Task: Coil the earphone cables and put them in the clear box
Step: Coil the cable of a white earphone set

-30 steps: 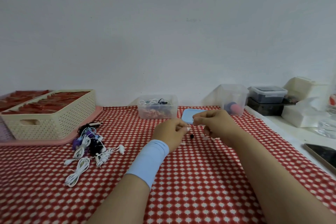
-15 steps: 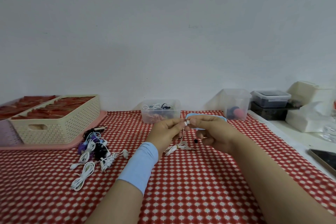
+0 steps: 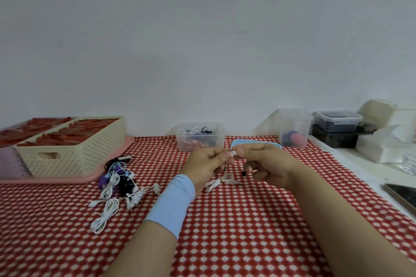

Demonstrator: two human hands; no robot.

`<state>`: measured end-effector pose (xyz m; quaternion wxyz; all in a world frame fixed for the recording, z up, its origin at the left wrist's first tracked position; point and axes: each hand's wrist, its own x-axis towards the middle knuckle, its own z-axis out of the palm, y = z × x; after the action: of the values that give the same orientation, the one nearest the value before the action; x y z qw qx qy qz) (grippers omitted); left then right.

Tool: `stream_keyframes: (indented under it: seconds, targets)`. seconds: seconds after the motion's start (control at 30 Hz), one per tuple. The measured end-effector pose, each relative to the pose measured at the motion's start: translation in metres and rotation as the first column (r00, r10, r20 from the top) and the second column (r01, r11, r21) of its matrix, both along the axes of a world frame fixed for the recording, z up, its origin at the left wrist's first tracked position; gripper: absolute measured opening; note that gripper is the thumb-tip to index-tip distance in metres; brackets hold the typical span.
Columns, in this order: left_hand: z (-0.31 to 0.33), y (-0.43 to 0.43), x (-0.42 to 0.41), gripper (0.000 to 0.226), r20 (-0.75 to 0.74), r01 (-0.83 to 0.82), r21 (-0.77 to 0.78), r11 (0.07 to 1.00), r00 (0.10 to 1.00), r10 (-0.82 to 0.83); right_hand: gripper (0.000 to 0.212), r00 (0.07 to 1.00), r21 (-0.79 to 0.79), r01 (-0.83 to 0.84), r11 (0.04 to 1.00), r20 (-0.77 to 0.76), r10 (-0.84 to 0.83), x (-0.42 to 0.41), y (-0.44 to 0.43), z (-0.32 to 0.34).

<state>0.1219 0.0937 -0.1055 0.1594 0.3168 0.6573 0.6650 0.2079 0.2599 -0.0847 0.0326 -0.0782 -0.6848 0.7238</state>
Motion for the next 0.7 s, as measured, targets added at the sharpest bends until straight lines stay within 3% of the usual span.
stream_keyframes:
  seconds: [0.27, 0.47, 0.7]
  targets:
    - [-0.0019, -0.0004, 0.0007, 0.014, 0.076, 0.054, 0.029, 0.998, 0.996, -0.056, 0.017, 1.000, 0.043, -0.011, 0.999, 0.002, 0.011, -0.0012, 0.0003, -0.0020]
    - [-0.0056, -0.0007, -0.0006, 0.012, 0.003, 0.019, -0.094, 0.995, 1.000, -0.019, 0.014, 0.997, 0.177, 0.019, 0.984, 0.066, -0.031, -0.0001, 0.0023, -0.0033]
    - [-0.0042, 0.0021, -0.0006, 0.012, 0.014, -0.075, -0.092, 0.993, 0.997, 0.076, 0.013, 0.982, 0.321, 0.182, 0.929, -0.104, -0.156, 0.0031, -0.0058, 0.0000]
